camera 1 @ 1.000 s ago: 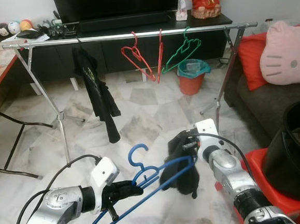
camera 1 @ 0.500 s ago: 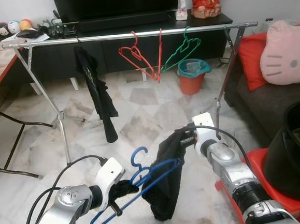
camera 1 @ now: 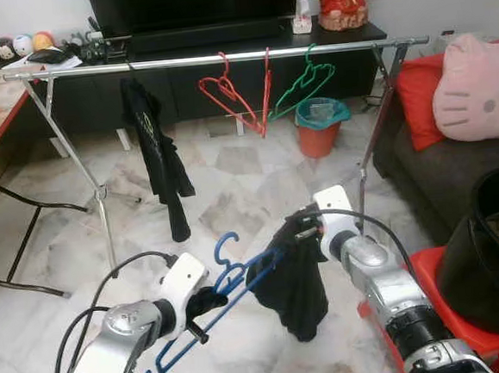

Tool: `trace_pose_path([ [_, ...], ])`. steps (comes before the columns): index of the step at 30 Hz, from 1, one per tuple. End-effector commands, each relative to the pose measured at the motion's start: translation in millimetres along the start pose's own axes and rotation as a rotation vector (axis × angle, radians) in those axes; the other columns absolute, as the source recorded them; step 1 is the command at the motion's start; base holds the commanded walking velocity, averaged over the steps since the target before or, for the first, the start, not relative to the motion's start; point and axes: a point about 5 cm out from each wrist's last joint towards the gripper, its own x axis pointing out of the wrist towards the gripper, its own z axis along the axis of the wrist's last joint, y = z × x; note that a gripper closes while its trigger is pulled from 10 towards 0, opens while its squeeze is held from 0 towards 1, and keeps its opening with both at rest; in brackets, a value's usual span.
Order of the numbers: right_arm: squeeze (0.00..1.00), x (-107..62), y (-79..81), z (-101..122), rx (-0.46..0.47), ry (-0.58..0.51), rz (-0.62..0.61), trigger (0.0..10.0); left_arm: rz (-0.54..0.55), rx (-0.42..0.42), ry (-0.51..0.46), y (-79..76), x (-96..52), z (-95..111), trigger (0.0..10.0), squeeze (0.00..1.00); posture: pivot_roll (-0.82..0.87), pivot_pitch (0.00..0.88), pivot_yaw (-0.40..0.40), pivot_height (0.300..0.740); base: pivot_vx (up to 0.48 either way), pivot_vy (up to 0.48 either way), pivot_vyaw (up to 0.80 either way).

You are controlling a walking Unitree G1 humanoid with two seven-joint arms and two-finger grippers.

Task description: Hang hanger

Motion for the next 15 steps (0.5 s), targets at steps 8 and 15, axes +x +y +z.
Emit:
trace_pose_path([
  [8, 0.00, -4.0, 4.3, 8, -0.009, -0.022, 0.017, 10.0, -0.023, 0.021, -0.027, -0.6, -0.4, 5, 10.0, 0.00, -0.04, 0.000, 0.006, 0.740, 0.000, 0.000, 0.00],
  [15, 0.00, -7.2, 5.8, 9, -0.004, -0.017, 0.020, 10.0, 0.192, 0.009, -0.041, 21.0, 6.3, 10, 10.0, 0.00, -0.05, 0.000, 0.005, 0.740, 0.000, 0.000, 0.00],
])
